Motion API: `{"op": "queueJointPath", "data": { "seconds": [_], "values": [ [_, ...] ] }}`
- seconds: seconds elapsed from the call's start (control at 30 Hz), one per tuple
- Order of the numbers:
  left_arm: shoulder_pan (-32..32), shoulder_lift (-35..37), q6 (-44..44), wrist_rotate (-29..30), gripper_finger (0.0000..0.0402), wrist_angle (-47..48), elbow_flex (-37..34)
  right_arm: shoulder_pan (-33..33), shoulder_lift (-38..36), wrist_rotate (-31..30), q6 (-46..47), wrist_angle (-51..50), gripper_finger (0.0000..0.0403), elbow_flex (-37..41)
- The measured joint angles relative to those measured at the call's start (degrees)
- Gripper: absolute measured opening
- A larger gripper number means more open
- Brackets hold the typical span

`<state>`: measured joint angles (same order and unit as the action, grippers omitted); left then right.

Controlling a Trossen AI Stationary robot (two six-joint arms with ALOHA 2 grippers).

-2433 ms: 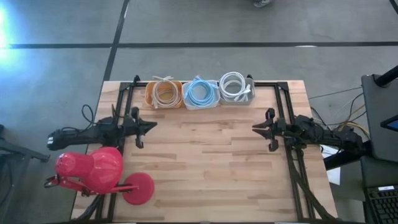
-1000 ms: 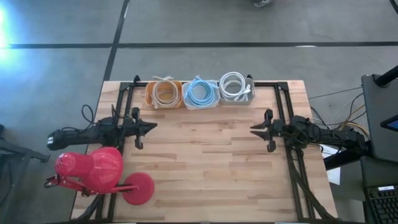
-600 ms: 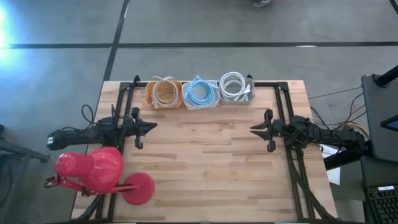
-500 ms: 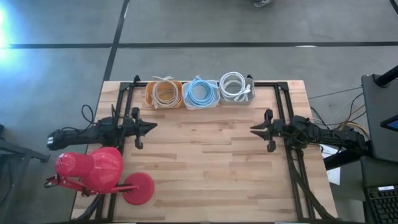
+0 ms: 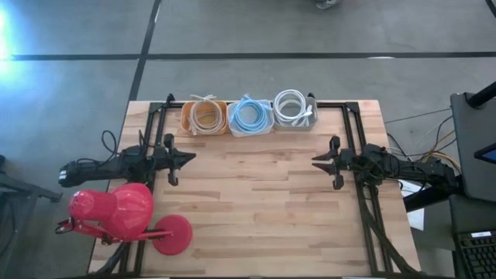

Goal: Sort HDMI cables
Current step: Return to Home Position

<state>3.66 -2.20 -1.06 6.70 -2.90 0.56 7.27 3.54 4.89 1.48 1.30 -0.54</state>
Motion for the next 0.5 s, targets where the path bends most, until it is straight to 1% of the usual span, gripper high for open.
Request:
{"op": "queueJointPath", "data": {
  "seconds": [0.3,0.5],
  "values": [
    [0.0,0.0,0.0,-0.1,0.0003,0.0,0.0,0.0,0.0,0.0,0.0,0.0,0.0068,0.0],
    [0.0,0.0,0.0,-0.1,0.0003,0.0,0.0,0.0,0.0,0.0,-0.1,0.0,0.0063,0.0]
  ]
}}
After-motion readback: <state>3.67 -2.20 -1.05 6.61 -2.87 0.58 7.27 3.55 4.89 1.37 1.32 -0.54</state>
